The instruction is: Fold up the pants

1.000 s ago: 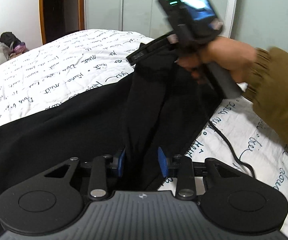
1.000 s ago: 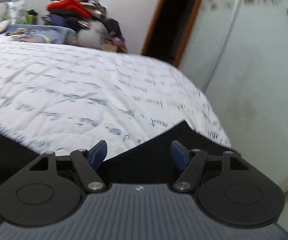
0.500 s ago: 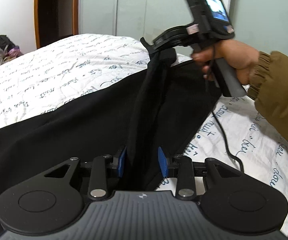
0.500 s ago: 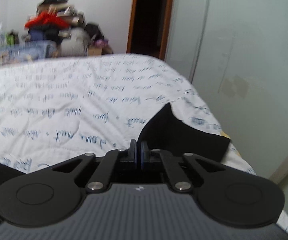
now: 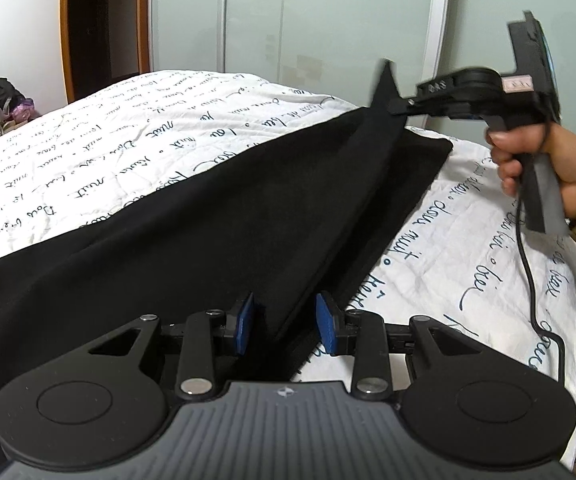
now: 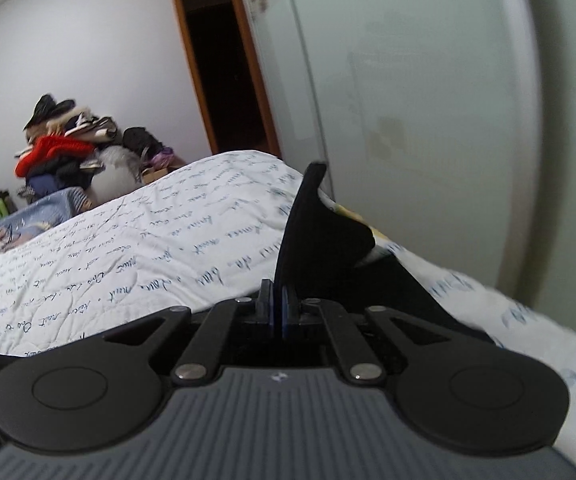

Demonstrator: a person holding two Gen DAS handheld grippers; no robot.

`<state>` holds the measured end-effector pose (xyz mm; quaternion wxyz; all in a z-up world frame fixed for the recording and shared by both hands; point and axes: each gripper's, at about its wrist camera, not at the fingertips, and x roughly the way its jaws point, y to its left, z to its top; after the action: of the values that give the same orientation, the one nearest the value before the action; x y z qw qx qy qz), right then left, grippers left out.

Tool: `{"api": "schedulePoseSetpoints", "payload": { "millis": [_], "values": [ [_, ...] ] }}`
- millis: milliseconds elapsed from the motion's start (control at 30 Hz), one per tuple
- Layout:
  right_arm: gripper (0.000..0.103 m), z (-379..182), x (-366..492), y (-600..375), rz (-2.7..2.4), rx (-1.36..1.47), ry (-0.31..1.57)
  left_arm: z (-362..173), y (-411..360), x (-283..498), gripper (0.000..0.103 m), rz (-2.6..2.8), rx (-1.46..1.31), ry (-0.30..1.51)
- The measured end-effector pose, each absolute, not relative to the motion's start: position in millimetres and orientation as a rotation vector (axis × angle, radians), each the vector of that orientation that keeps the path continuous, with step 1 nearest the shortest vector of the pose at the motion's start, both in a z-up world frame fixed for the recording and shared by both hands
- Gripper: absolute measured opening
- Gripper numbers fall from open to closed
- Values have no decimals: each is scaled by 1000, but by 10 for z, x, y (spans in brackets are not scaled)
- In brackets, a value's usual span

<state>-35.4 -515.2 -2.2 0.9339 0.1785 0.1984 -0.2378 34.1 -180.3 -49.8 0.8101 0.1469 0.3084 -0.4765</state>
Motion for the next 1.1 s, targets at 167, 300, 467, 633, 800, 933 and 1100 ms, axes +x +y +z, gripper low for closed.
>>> {"api": "schedulePoseSetpoints", "payload": {
  "millis": [167, 300, 467, 633, 800, 933, 1100],
  "values": [
    [3, -190, -577, -5179, -511, 432, 417, -506, -1800, 289, 33, -1029, 330, 652],
    [3, -295, -680, -5211, -514, 494, 411, -515, -1801, 277, 33, -1027, 331, 651],
    [3, -387, -766, -5214, -508, 551, 409, -511, -1790, 271, 33, -1027, 343, 652],
    [22, -461, -789, -5303, -521, 595, 437, -517, -1795, 271, 33, -1029, 348, 659],
    [34, -522, -835, -5597, -548, 756, 365, -522, -1792, 259, 33, -1025, 348, 657],
    [9, -592, -844, -5765, -591, 824, 340, -515, -1785, 263, 33, -1023, 342, 662],
    [5, -602, -937, -5717, -605, 777, 320, -501, -1770, 290, 33, -1027, 333, 675]
  ]
}}
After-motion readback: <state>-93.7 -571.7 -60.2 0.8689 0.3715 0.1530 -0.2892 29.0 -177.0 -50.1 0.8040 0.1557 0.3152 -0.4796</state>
